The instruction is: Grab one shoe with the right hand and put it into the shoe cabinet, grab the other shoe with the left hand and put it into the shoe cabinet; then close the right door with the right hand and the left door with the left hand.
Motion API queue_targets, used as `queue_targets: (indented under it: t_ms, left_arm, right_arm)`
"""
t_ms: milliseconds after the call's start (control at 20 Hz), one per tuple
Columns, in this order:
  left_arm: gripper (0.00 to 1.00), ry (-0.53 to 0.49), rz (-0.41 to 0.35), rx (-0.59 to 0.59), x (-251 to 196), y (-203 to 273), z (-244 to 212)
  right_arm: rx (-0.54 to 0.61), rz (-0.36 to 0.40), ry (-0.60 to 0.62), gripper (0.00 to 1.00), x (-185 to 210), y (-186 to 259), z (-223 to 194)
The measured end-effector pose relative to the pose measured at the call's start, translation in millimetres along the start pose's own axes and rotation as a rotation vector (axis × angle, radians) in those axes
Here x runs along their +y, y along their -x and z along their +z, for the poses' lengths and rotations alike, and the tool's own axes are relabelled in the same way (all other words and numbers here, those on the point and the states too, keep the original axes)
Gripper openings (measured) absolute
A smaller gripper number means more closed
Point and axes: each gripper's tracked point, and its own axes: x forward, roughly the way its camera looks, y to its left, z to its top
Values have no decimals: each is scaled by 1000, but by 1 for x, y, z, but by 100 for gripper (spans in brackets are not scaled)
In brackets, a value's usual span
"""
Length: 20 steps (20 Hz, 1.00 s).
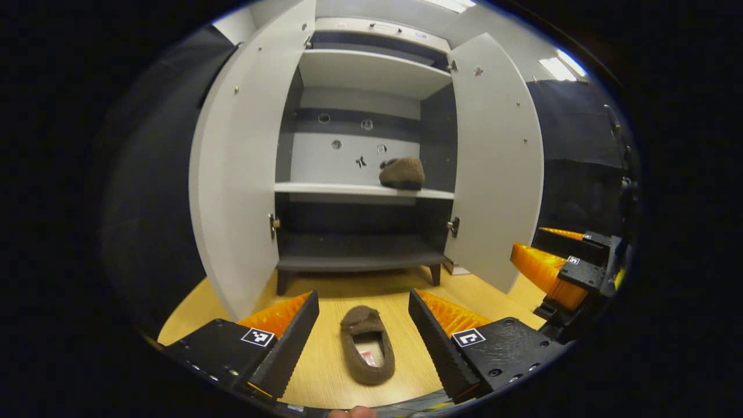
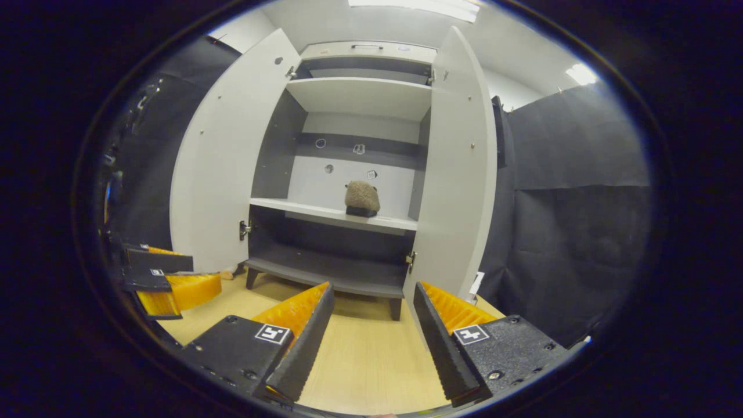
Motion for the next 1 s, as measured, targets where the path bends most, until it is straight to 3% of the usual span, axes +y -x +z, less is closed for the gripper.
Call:
queue_targets:
  t_ms: [200, 400, 450, 550, 600, 1000]
  left_arm:
    - [95, 96, 15, 179, 10, -17, -49]
    - [95, 111, 61, 279, 20, -37, -87]
    - [95, 128, 67, 309, 24, -44, -97]
    - [96, 164, 74, 360, 31, -56, -113]
    - [96, 176, 78, 382, 37, -63, -120]
    - [93, 244, 64, 336, 53, -117, -129]
  right_arm:
    - [9, -9, -6, 89, -9, 5, -1]
    - [22, -26, -12, 96, -19, 6, -3]
    - [22, -40, -9, 92, -23, 6, -3]
    - [30, -54, 0, 95, -30, 6, -5]
    - [33, -62, 2, 91, -33, 6, -5]
    - [69, -125, 15, 92, -56, 5, -9]
